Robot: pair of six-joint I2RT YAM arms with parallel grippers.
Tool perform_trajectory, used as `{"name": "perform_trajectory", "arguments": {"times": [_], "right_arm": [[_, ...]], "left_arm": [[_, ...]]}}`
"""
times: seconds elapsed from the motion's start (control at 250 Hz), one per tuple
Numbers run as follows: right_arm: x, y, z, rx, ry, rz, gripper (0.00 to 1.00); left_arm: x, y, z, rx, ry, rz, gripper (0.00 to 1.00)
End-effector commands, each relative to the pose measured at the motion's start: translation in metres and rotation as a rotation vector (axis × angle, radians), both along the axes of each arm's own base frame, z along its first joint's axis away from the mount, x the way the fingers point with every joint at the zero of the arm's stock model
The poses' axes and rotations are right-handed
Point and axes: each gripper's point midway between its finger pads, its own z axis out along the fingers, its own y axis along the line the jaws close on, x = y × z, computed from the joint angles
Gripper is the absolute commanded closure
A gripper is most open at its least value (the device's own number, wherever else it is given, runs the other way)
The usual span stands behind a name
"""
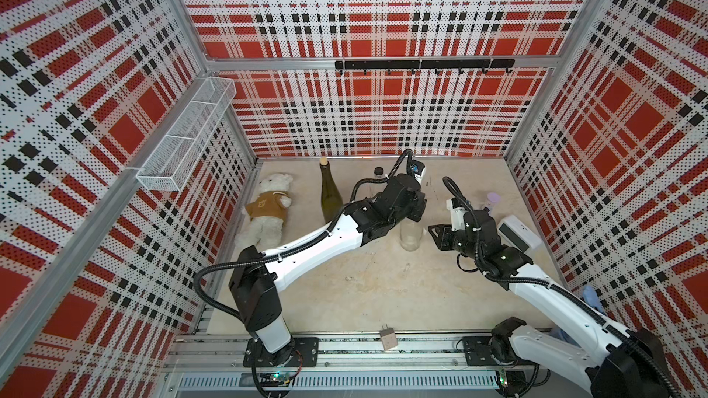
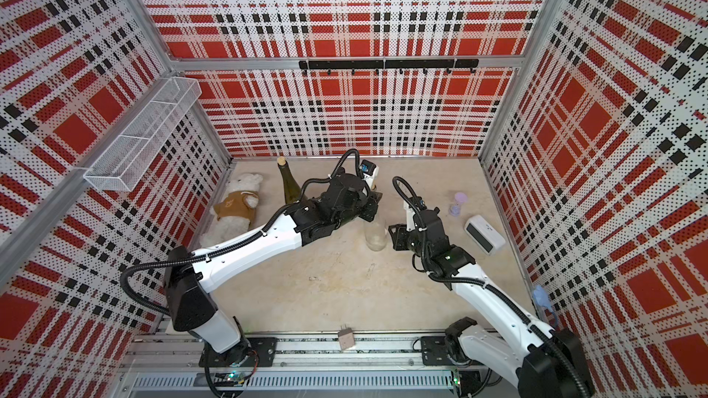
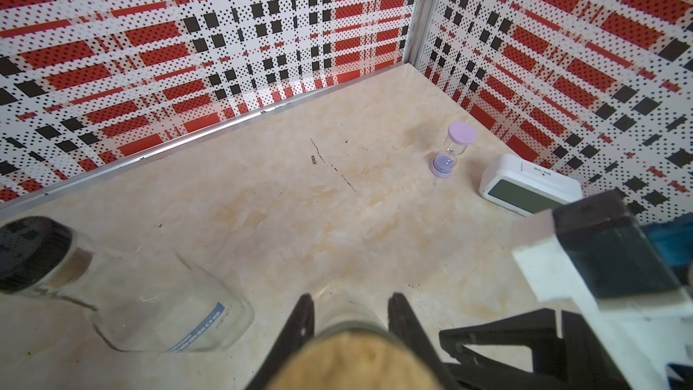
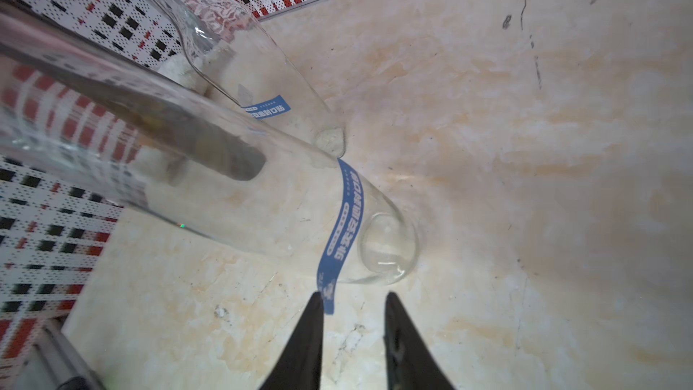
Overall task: Remove the label from the bottle
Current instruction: Tear open the label from the bottle.
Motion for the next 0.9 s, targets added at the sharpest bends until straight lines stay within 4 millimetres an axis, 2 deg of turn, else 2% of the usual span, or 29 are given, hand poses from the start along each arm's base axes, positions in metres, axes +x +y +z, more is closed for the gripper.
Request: {"name": "perform_trajectory", "arguments": {"times": [0.0, 0.164, 0.396, 0.552, 0.752, 0.896], "right_arm": [[-0.005, 0.009, 0.016, 0.003, -0.055, 0.094, 0.54], [-0.01, 0.014, 0.019, -0.001, -0.056, 0.142, 0.45], [-0.001, 0.017, 0.016, -0.014, -0.047, 0.129, 0.45], [0.006, 0.023, 0.016, -0.026, -0.054, 0.129, 0.51], [0.012, 0.029, 0.014, -0.031, -0.053, 0.131, 0.65], [0.014, 0.029, 0.011, -0.034, -0.047, 0.125, 0.72]], "left_arm": [[0.0, -0.007, 0.014, -0.032, -0.016, -0.011, 0.75], [-0.001, -0.007, 0.013, -0.034, -0.011, -0.011, 0.75], [-0.001, -0.008, 0.014, -0.039, -0.01, -0.013, 0.75], [-0.002, -0.008, 0.014, -0.042, -0.01, -0.013, 0.75], [-0.003, -0.01, 0.014, -0.041, -0.008, -0.017, 0.75], [-0.003, -0.011, 0.014, -0.042, -0.008, -0.016, 0.75]]}}
